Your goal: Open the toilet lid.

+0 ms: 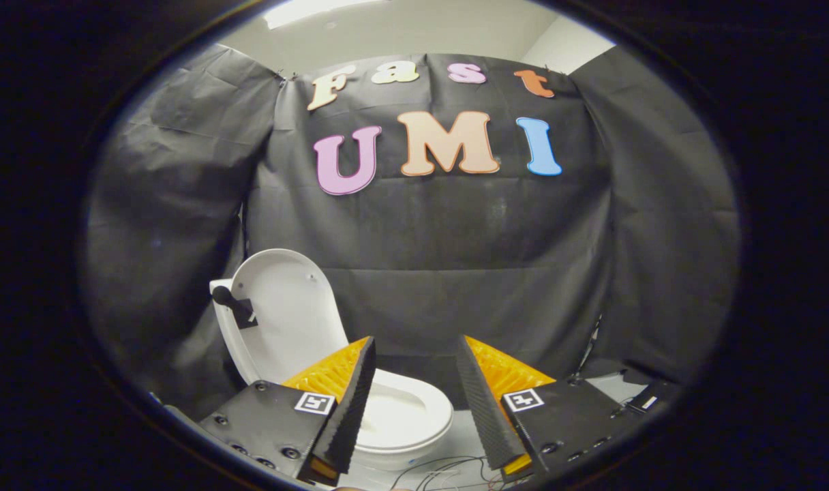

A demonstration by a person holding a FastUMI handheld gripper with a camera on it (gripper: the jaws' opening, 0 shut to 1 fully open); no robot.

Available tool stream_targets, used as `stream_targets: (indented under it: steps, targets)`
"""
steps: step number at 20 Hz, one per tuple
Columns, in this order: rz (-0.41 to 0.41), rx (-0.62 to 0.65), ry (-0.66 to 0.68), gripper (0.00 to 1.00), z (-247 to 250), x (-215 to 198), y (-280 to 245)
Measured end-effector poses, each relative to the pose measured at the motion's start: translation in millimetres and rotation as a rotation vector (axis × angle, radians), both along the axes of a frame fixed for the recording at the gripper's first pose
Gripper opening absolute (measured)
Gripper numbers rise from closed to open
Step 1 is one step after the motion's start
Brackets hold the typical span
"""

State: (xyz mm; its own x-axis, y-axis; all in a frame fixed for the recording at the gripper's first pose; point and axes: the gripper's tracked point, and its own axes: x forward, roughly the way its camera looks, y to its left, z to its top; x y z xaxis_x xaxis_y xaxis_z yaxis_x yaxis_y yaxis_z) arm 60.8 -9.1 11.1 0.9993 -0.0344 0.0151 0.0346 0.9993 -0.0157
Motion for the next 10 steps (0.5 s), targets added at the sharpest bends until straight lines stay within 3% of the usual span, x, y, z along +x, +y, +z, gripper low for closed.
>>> stream_targets:
  steps: [7,10]
  targets:
    - [-0.012,-0.031,-0.009,0.75,4.3,-2.5,2.9]
    - [-0.026,-0.039,0.079,0.75,-18.5,-3.3,-7.1]
